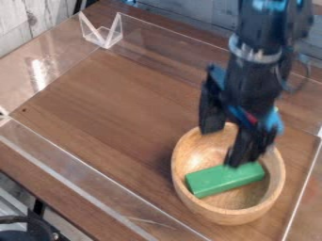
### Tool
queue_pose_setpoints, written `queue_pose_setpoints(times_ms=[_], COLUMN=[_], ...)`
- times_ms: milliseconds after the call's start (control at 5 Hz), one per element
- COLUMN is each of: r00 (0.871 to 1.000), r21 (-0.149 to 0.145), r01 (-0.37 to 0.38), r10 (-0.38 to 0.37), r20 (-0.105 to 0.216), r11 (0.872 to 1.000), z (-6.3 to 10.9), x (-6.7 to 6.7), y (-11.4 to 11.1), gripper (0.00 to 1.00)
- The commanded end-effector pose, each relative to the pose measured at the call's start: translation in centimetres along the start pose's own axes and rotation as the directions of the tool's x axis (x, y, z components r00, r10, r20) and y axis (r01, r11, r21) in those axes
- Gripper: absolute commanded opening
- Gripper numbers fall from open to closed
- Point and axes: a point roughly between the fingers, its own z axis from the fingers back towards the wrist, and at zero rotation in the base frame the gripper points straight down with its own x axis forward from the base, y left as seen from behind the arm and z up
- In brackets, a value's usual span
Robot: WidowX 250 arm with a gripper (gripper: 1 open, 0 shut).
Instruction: Remove the green block from the brown bowl and put it on the table
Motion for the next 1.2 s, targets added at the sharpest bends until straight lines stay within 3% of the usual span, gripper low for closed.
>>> queue_pose_setpoints(times_ms=[0,200,400,600,800,1000], r00=[0.997,0.993,0.987,0.983,0.972,0.953], r21=[0.041,0.077,0.116,0.135,0.156,0.187], r01=[0.03,0.05,0.066,0.071,0.091,0.146], r10=[-0.033,-0.058,-0.082,-0.093,-0.122,-0.189], r20=[0.075,0.099,0.138,0.159,0.201,0.237], r11=[0.999,0.996,0.991,0.988,0.983,0.971], z=[-1.0,-2.6,-2.1,-1.2,-0.6,-1.8], x=[0.2,0.2,0.6,0.8,1.2,1.3], y=[-0.5,-0.2,1.4,2.7,3.8,3.1], gripper=[1.0,1.0,1.0,1.0,1.0,1.0])
